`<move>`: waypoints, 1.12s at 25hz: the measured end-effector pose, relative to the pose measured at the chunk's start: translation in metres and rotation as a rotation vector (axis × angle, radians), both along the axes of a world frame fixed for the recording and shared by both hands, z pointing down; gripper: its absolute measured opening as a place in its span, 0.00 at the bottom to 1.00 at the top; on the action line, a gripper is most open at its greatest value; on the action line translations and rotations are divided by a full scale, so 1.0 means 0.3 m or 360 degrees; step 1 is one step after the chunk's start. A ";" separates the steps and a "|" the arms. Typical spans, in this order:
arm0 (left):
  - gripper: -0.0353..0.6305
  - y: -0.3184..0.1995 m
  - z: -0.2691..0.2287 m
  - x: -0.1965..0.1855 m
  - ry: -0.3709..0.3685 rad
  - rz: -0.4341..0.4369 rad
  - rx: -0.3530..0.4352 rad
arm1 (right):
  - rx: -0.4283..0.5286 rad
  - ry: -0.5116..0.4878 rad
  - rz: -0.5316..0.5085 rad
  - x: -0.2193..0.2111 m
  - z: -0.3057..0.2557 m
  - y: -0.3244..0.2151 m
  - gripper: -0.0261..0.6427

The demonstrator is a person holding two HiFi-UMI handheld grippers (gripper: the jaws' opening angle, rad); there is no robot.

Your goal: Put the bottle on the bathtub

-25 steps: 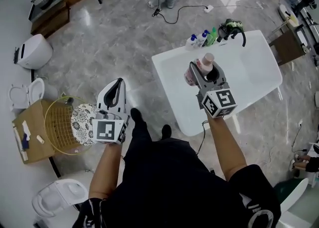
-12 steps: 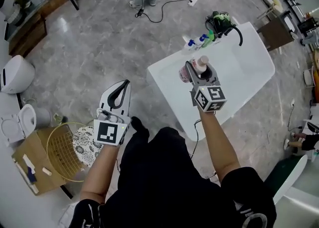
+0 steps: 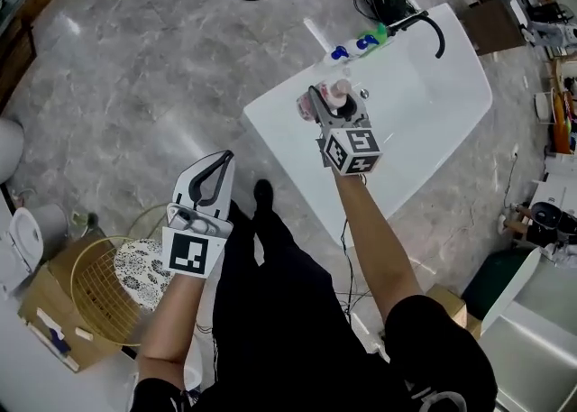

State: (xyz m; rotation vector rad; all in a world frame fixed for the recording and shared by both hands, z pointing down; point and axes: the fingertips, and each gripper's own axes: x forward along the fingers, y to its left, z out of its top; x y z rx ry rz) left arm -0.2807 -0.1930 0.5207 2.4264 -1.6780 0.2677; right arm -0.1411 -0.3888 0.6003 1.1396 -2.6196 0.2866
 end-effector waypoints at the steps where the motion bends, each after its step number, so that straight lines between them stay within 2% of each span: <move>1: 0.07 -0.030 0.046 0.008 -0.0003 0.0006 -0.0010 | -0.0018 0.0004 0.0002 -0.004 0.054 -0.031 0.38; 5: 0.07 -0.123 0.245 0.017 0.0023 0.0005 -0.0083 | -0.0062 0.0011 0.0005 -0.025 0.261 -0.145 0.38; 6: 0.07 -0.146 0.280 0.016 0.0015 0.0011 -0.0053 | -0.0068 0.0010 0.0006 -0.032 0.307 -0.168 0.38; 9: 0.07 -0.237 0.311 0.019 -0.0061 0.0069 0.0261 | -0.0081 0.0007 0.0013 -0.045 0.438 -0.224 0.38; 10: 0.07 -0.254 0.340 0.020 -0.0065 0.0073 0.0285 | -0.0082 0.0006 0.0017 -0.047 0.476 -0.238 0.38; 13: 0.07 -0.272 0.471 0.028 -0.0025 0.0058 0.0153 | -0.0078 0.0009 0.0014 -0.053 0.577 -0.270 0.38; 17: 0.07 -0.330 0.518 0.047 -0.0049 0.0115 0.0290 | -0.0072 0.0019 0.0016 -0.057 0.690 -0.307 0.38; 28: 0.07 -0.366 0.639 0.059 -0.0057 0.0199 0.0321 | -0.0037 0.0042 0.0061 -0.054 0.863 -0.349 0.38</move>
